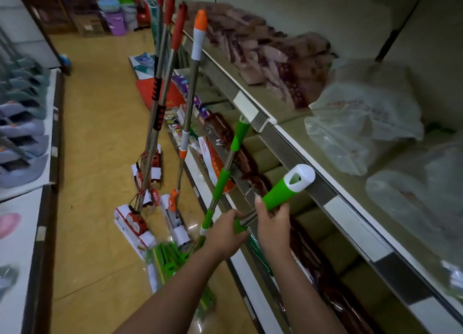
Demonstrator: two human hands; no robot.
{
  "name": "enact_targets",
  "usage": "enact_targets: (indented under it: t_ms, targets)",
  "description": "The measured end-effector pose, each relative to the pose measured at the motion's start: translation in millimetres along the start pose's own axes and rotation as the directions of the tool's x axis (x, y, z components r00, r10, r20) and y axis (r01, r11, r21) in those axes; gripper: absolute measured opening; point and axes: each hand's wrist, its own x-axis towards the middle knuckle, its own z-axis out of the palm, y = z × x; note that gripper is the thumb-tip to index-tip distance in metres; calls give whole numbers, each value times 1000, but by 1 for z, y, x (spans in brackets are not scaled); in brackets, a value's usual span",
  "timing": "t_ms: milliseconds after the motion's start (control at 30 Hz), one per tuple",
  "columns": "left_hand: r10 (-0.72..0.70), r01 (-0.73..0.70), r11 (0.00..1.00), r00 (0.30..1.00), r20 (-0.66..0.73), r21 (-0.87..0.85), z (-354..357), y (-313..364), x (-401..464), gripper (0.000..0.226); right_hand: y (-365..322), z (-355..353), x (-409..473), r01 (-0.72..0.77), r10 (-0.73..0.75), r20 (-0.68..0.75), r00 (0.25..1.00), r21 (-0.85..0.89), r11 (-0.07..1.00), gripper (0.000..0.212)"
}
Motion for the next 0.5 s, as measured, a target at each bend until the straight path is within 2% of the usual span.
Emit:
enact_targets:
  t_ms: [67,167,233,367,500]
  targets:
    - [3,-4,999,1000,-21,-35,3,-5,5,25,-1,5,0,32,-32,11,999,-10,999,42]
    - [15,-16,998,1000,-23,-63,4,-15,7,20,-1,16,-8,73,-68,68,995,-67,995,33]
    - [19,-22,997,999,-33,-74,2,-24,3,15,1,23,-12,99,-91,94,991,-88,991,19]
    - [38,-44,998,990,-138,-47,2,-57,-2,26,-2,39,-26,198,-168,188,968,-151,969,15]
    - [66,-34,993,956,-285,115,-36,-53,-24,29,-29,63,-41,377,-318,316,894,-146,915,17]
